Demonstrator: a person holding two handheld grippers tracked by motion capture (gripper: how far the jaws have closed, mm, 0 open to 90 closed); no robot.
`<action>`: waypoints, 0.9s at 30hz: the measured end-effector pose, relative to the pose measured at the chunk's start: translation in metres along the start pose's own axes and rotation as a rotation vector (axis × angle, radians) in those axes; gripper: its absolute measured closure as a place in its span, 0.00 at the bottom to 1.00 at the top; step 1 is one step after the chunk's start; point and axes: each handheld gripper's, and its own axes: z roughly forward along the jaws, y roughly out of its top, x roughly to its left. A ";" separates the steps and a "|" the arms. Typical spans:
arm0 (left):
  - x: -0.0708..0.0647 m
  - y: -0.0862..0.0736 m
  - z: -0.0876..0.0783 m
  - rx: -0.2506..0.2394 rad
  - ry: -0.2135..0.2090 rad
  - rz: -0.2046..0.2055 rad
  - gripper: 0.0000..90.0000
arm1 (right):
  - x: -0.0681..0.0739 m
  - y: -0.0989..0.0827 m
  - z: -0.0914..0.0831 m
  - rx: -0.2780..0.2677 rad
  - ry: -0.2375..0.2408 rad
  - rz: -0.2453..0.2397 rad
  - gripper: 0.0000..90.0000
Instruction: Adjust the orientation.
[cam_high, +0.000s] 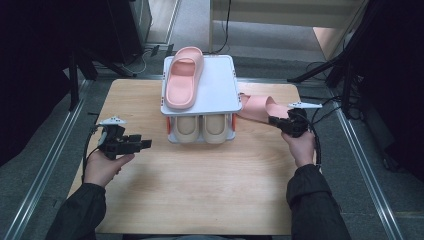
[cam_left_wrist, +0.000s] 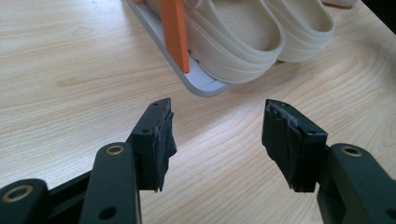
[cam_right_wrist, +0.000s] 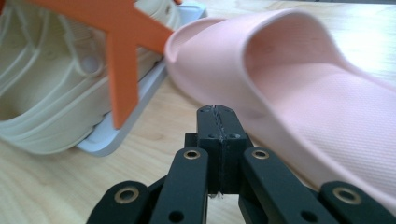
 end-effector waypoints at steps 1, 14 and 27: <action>0.000 -0.001 -0.002 -0.001 0.001 0.000 0.48 | -0.002 0.001 0.000 -0.001 -0.006 0.005 1.00; 0.002 -0.014 -0.009 0.000 0.007 -0.020 0.48 | -0.027 0.013 0.022 0.012 -0.073 0.002 1.00; 0.005 -0.022 -0.010 0.002 0.001 -0.054 0.48 | -0.035 0.015 0.039 0.042 -0.077 0.041 1.00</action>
